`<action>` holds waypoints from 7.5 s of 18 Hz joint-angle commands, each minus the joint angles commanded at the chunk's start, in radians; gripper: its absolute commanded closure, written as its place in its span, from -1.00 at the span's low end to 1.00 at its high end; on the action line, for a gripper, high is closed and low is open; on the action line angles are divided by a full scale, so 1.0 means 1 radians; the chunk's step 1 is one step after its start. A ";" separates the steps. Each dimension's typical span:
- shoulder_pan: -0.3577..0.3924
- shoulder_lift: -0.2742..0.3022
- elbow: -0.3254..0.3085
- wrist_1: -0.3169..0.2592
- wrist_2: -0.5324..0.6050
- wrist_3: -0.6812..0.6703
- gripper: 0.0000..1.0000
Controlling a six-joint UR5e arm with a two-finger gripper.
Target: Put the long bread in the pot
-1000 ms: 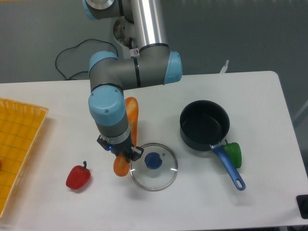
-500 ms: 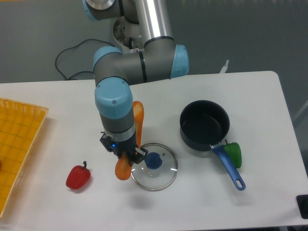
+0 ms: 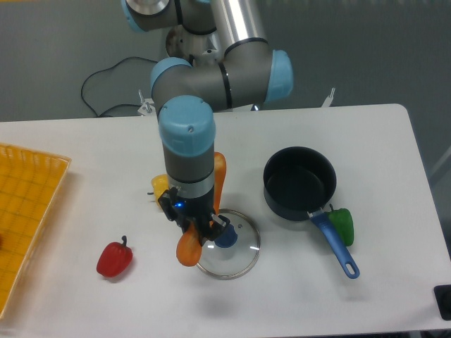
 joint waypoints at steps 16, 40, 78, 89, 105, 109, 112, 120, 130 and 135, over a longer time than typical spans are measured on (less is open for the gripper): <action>0.107 0.017 -0.014 0.006 -0.143 0.235 0.24; 0.195 0.014 -0.077 0.005 -0.177 0.479 0.24; 0.327 0.049 -0.229 -0.003 -0.304 0.741 0.23; 0.396 0.072 -0.293 -0.006 -0.373 0.841 0.23; 0.411 0.078 -0.331 -0.006 -0.373 0.908 0.20; 0.419 0.081 -0.339 -0.006 -0.373 0.911 0.18; 0.426 0.083 -0.351 -0.006 -0.373 0.943 0.16; 0.431 0.084 -0.364 -0.006 -0.375 0.951 0.11; 0.433 0.083 -0.365 -0.005 -0.373 0.962 0.07; 0.437 0.083 -0.370 -0.005 -0.371 0.985 0.07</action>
